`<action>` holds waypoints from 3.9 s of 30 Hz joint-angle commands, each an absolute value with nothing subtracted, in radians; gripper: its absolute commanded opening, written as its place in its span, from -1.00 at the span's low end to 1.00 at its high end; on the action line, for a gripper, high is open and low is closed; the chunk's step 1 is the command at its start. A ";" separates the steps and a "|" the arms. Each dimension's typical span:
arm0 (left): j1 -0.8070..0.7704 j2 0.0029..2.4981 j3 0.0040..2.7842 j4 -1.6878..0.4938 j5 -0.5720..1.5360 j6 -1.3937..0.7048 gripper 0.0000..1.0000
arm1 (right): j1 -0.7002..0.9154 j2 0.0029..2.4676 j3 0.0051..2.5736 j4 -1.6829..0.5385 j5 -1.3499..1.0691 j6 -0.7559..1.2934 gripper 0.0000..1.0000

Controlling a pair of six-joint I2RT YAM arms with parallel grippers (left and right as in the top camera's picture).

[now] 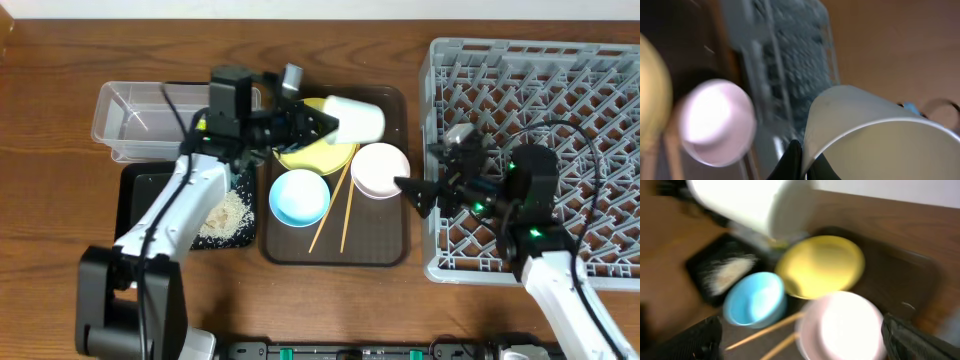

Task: Sort waste into correct bins and load items into the dishwasher rack
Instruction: 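Hand the white cup from left gripper to right gripper, then carry the cup with right gripper over the dish rack, retract left arm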

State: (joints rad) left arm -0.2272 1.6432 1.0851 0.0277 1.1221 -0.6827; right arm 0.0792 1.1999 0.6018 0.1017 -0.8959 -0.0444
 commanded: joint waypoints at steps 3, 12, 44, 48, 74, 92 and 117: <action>-0.288 1.656 1.084 0.044 1.310 -0.716 -0.88 | 0.092 1.283 0.619 0.186 -1.127 -0.068 0.99; -0.319 1.656 1.084 0.047 1.351 -0.716 -0.87 | 0.092 1.315 0.619 0.448 -1.171 -0.024 0.85; -0.338 1.656 1.084 0.047 1.381 -0.724 -0.85 | 0.127 1.316 0.619 0.648 -1.211 0.040 0.51; -0.338 1.656 1.084 0.047 1.381 -0.724 -0.85 | 0.127 1.316 0.619 0.648 -1.200 0.040 0.46; -0.283 1.656 1.084 -0.077 1.142 -0.531 -0.43 | 0.106 1.316 0.619 0.492 -1.129 0.041 -0.10; -0.112 1.491 1.084 -0.508 0.677 -0.235 -0.43 | 0.056 1.245 0.670 0.157 -0.749 0.040 -0.98; -0.112 1.287 1.084 -0.606 0.372 -0.237 -0.35 | -0.202 1.260 1.323 -1.144 -0.047 0.055 -0.98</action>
